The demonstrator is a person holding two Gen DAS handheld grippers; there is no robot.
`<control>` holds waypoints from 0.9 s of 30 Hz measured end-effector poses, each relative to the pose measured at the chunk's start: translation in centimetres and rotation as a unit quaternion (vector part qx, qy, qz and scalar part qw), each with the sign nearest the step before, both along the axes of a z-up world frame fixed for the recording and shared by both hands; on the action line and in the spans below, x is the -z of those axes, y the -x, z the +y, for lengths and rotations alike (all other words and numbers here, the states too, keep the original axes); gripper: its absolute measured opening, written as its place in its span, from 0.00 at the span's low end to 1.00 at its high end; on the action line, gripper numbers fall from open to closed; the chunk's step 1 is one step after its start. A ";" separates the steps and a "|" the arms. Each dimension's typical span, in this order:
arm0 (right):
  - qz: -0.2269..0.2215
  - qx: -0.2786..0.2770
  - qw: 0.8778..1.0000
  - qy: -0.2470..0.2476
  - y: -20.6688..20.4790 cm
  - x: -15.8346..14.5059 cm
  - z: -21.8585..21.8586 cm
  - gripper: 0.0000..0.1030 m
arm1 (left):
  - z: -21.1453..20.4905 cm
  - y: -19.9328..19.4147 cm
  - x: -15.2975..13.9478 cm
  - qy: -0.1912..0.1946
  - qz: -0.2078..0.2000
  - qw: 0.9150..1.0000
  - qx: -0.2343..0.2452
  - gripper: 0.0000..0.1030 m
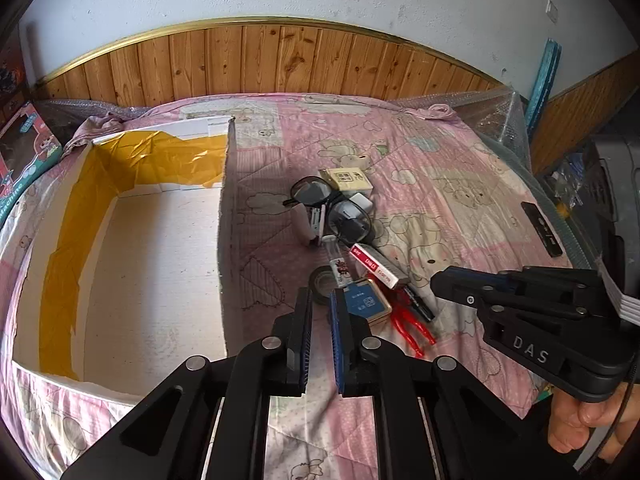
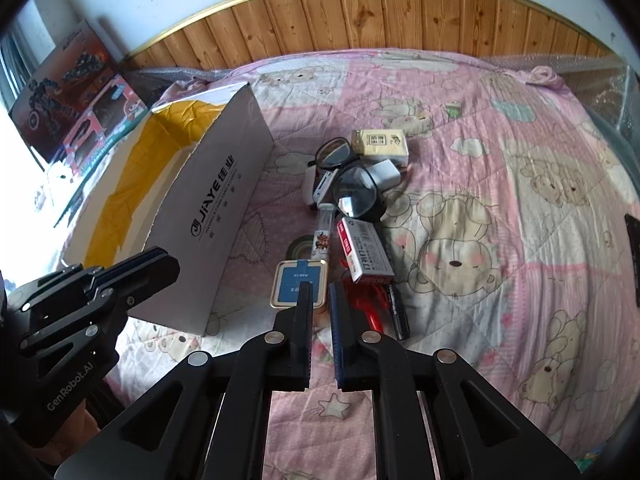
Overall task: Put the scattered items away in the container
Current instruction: 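Grasp the gold tin with the left tool while the right tool grasps the white stapler-refill box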
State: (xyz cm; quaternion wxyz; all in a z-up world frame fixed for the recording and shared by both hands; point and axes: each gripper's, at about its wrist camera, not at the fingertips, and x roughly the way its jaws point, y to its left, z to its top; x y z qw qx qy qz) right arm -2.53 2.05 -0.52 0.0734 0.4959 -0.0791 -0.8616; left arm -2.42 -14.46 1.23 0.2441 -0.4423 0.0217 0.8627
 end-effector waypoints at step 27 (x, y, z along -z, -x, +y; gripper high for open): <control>-0.051 -0.033 0.998 0.007 2.9 3.5 1.5 0.43 | 2.9 1.6 4.3 0.028 -0.018 0.999 -0.010 0.45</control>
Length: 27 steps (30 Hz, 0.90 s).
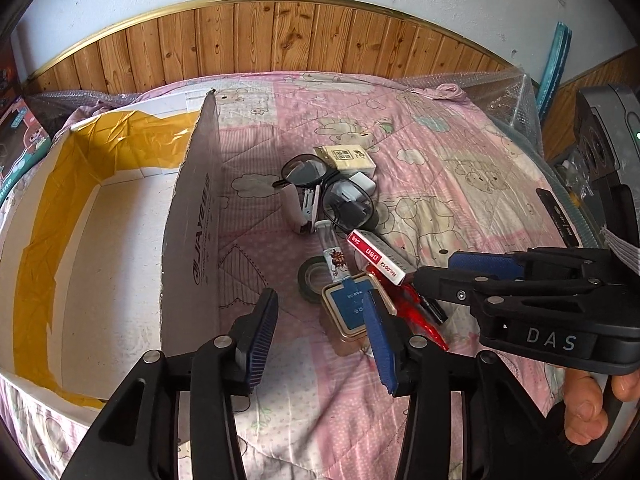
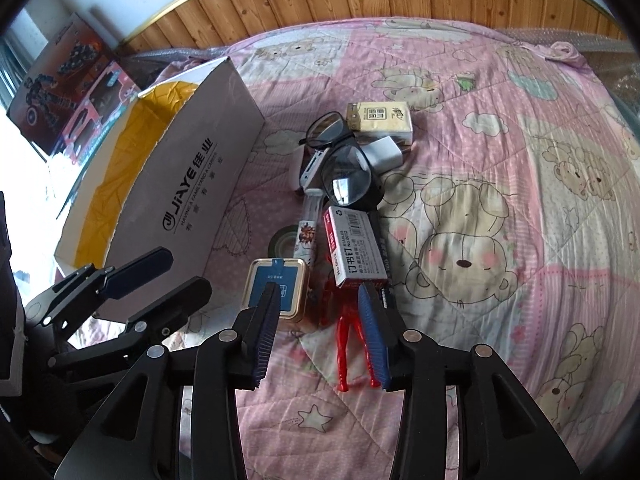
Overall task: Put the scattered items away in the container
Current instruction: 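Grasp the gold tin with the left tool while the right tool grasps the white stapler-refill box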
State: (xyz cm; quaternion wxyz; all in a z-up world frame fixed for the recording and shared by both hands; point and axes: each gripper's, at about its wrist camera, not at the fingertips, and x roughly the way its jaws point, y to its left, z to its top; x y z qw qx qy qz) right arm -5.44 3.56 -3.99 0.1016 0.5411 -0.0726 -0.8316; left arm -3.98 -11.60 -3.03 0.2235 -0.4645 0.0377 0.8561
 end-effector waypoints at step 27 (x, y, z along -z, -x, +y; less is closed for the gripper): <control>-0.067 -0.006 0.998 -0.016 5.0 4.7 2.6 0.40 | 1.7 0.3 3.0 0.018 -0.014 0.999 0.029 0.54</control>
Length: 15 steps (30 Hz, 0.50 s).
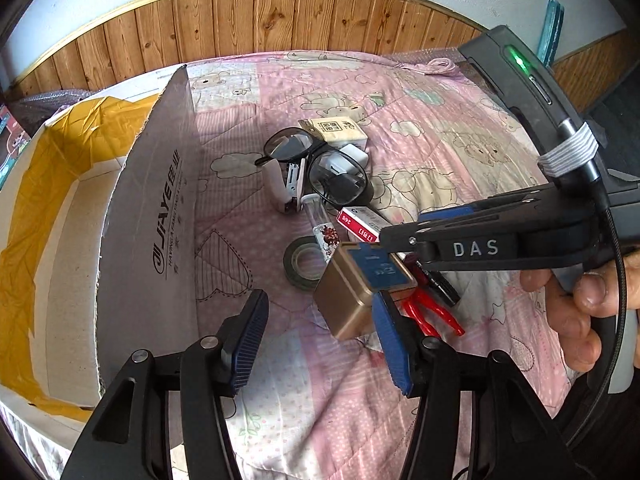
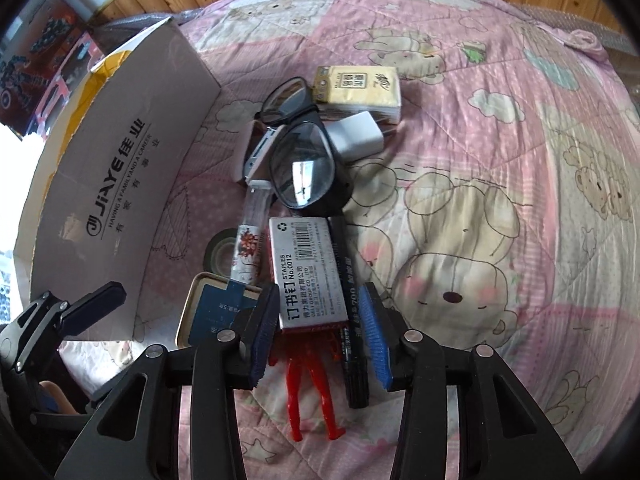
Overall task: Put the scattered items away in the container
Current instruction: 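Grasp the gold tin with the left tool while the right tool grasps the white stapler-refill box, then lift the gold tin and white box with both tools toward the cardboard box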
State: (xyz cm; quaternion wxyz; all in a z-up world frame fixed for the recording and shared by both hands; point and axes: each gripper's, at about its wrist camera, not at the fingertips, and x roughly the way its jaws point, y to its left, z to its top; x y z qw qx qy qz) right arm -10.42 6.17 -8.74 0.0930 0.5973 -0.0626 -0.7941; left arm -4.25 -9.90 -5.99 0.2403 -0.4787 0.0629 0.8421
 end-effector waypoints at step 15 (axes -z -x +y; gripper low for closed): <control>-0.014 0.011 1.000 0.006 0.8 0.6 0.8 0.41 | 1.2 3.0 2.1 -0.078 -0.061 0.994 -0.041 0.66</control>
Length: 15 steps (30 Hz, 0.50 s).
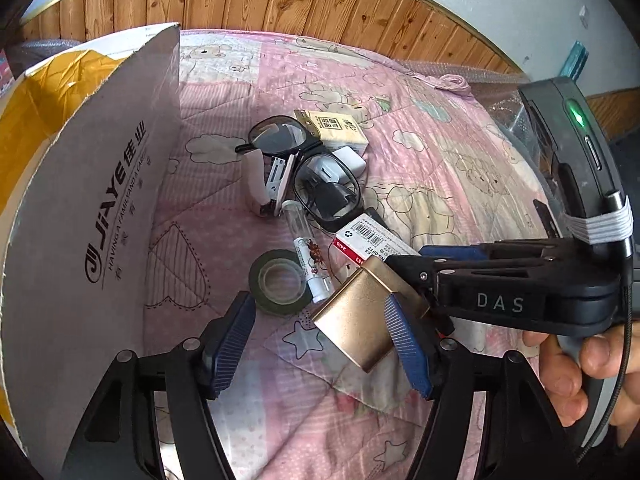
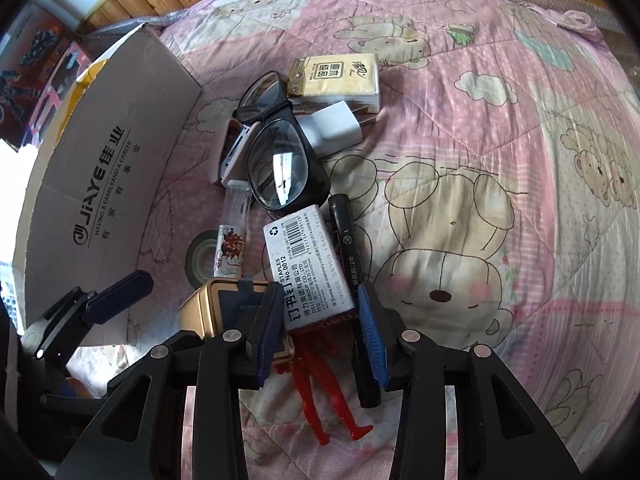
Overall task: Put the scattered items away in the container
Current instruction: 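Lift the gold tin and white box with both tools toward the cardboard box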
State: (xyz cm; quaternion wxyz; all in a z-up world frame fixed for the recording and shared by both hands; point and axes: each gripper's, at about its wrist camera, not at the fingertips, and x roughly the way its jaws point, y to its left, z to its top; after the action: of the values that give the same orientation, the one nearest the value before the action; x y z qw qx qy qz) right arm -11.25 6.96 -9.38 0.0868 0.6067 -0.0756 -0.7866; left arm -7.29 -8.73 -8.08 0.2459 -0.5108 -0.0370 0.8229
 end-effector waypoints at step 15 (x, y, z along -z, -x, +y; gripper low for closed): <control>-0.002 0.009 1.000 0.028 0.2 0.0 2.6 0.27 | 1.2 1.5 3.3 -0.075 -0.122 0.986 -0.089 0.73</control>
State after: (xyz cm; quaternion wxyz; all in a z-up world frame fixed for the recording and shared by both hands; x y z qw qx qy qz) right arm -11.46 9.58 -9.35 0.0966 0.6046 -0.1029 -0.7839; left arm -8.78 -7.52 -11.34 0.2025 -0.5818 -0.1737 0.7683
